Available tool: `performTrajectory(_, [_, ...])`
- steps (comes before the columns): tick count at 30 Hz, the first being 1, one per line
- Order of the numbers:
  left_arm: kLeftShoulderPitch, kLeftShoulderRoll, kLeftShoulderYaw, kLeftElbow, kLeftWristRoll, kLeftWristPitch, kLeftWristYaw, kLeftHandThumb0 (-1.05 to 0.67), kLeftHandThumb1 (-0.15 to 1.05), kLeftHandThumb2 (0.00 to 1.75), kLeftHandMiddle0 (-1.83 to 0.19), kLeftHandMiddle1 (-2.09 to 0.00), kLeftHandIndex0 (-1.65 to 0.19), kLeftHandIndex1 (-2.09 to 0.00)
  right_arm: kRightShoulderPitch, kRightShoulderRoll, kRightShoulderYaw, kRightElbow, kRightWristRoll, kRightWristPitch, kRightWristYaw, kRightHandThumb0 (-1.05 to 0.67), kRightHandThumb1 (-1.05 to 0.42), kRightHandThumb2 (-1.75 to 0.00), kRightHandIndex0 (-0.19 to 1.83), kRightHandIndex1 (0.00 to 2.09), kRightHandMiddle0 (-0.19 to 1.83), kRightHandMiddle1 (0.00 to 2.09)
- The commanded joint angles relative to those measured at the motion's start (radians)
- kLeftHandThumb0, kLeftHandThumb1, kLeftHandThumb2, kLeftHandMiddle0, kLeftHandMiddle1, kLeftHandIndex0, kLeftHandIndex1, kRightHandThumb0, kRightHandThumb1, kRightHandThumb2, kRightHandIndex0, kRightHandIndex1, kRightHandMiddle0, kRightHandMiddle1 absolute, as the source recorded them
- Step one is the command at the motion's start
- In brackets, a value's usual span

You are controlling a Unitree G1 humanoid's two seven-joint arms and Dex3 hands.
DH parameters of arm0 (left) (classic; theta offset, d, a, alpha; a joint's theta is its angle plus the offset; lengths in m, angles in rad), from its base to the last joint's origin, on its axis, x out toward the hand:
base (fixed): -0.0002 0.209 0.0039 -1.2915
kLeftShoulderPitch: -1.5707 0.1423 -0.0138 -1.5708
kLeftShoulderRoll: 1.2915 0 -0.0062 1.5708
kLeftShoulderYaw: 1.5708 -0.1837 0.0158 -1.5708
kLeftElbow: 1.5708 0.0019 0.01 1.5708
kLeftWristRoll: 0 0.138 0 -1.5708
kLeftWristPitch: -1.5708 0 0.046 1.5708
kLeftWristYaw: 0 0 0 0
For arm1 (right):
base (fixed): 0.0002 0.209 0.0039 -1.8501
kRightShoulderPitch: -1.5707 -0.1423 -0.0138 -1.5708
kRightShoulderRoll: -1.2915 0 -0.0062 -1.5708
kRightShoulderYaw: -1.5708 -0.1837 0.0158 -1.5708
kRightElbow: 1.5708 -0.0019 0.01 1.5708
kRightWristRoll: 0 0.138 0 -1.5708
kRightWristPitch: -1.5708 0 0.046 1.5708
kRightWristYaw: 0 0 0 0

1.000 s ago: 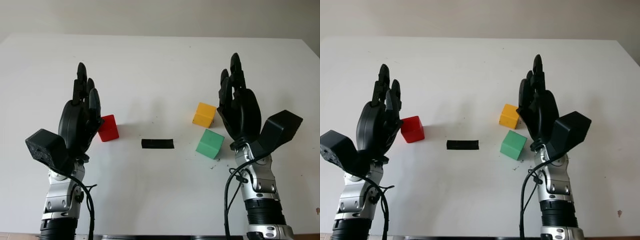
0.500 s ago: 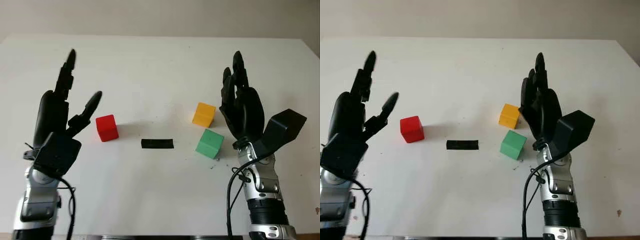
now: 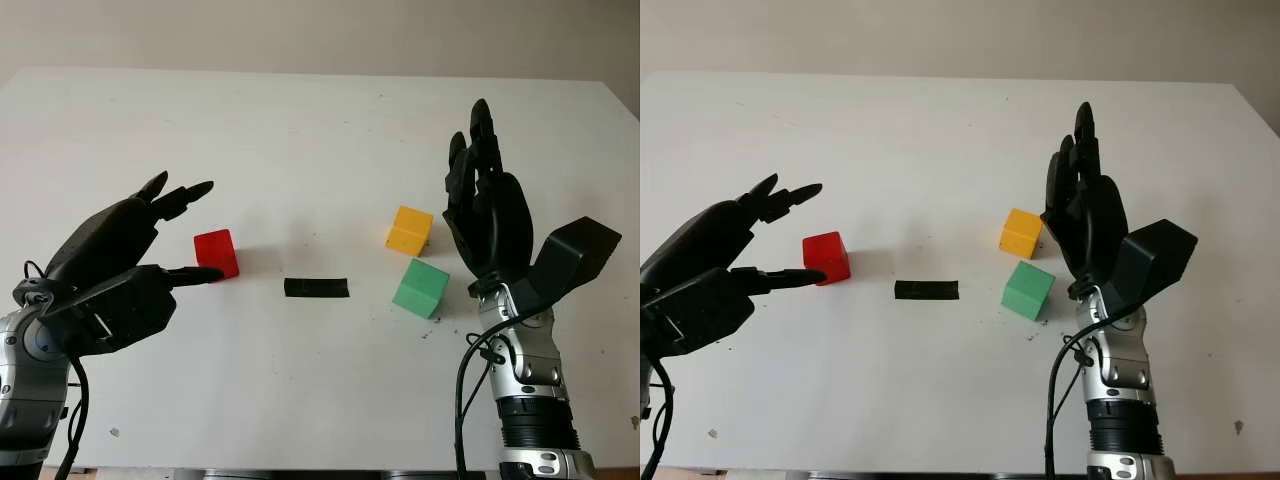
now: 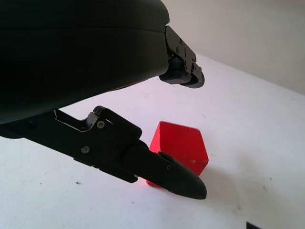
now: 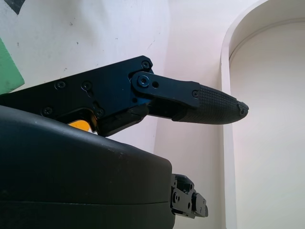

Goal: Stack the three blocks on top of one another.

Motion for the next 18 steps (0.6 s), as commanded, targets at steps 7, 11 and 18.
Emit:
performTrajectory(7, [-0.042, -0.006, -0.128, 0.093, 0.224, 0.004, 0.115, -0.65, 0.87, 0.06, 0.08, -0.05, -0.24, -0.05, -0.02, -0.013, -0.001, -0.018, -0.002, 0.012, -0.004, -0.74, -1.05, -0.64, -0.19, 0.0, -0.19, 0.0])
performTrajectory(11, [-0.064, -0.01, -0.163, 0.135, 0.282, 0.0, 0.157, -0.65, 0.88, 0.06, 0.07, -0.05, -0.27, -0.06, -0.02, -0.013, -0.001, -0.017, -0.002, 0.008, -0.004, -0.74, -1.05, -0.64, -0.19, 0.0, -0.19, 0.0])
performTrajectory(18, [-0.088, -0.003, -0.194, 0.192, 0.334, -0.032, 0.216, -0.61, 0.91, 0.06, 0.0, -0.07, -0.44, -0.15, -0.018, -0.012, 0.0, -0.02, -0.006, 0.008, -0.011, -0.74, -1.05, -0.64, -0.19, 0.0, -0.19, 0.0])
